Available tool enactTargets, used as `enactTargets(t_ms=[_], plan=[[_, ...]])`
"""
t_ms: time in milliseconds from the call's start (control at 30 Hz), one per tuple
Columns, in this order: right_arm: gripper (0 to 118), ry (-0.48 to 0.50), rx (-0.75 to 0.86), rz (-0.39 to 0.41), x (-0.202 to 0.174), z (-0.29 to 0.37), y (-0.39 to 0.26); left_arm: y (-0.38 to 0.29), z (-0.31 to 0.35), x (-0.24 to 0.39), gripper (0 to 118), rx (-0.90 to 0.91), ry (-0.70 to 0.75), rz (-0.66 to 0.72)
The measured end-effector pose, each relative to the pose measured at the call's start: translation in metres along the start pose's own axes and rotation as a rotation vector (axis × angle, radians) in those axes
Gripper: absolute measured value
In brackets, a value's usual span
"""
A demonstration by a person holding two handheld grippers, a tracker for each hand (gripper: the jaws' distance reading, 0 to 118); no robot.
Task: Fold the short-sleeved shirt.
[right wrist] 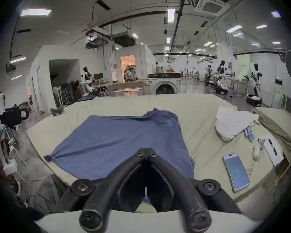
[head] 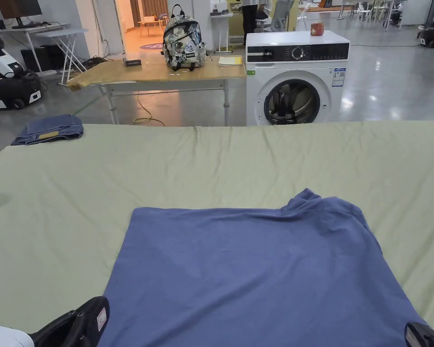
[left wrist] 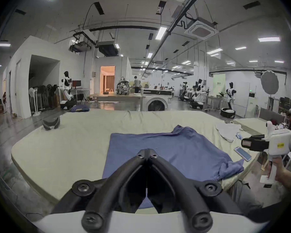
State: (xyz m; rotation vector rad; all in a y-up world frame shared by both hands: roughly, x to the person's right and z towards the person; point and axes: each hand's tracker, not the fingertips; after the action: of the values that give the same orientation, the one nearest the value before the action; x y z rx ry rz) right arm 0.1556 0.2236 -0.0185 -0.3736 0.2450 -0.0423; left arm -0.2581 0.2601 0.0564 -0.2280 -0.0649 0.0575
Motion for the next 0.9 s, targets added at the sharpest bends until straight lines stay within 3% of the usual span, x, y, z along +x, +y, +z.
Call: enactTargets(t_ms=[133, 267, 300, 333, 400, 600, 800, 900], plan=[[0, -0.003, 0.002, 0.001, -0.004, -0.001, 0.003, 0.001, 0.002, -0.007, 0, -0.001, 0.005, 0.017], [0, 0.008, -0.003, 0.002, -0.006, 0.001, 0.001, -0.01, -0.001, -0.033, 1, -0.082, 0.098, 0.038], [0, 0.023, -0.009, -0.006, -0.005, 0.001, 0.0, -0.015, -0.002, -0.041, 12, -0.111, 0.093, 0.049], [0, 0.027, -0.012, -0.011, -0.006, 0.002, -0.003, -0.023, -0.002, -0.05, 32, -0.131, 0.083, 0.072], [0, 0.029, -0.024, -0.017, -0.004, 0.001, -0.007, -0.039, -0.007, -0.065, 46, -0.191, 0.09, 0.101], [0, 0.041, -0.071, -0.068, 0.004, -0.001, -0.012, -0.104, -0.044, -0.1, 49, -0.366, 0.146, 0.238], [0, 0.001, -0.074, -0.069, 0.016, 0.006, -0.008, -0.152, -0.086, -0.113, 49, -0.535, 0.149, 0.165], [0, -0.029, -0.081, -0.07, 0.024, 0.013, -0.01, -0.147, -0.082, -0.105, 39, -0.502, 0.151, 0.124]])
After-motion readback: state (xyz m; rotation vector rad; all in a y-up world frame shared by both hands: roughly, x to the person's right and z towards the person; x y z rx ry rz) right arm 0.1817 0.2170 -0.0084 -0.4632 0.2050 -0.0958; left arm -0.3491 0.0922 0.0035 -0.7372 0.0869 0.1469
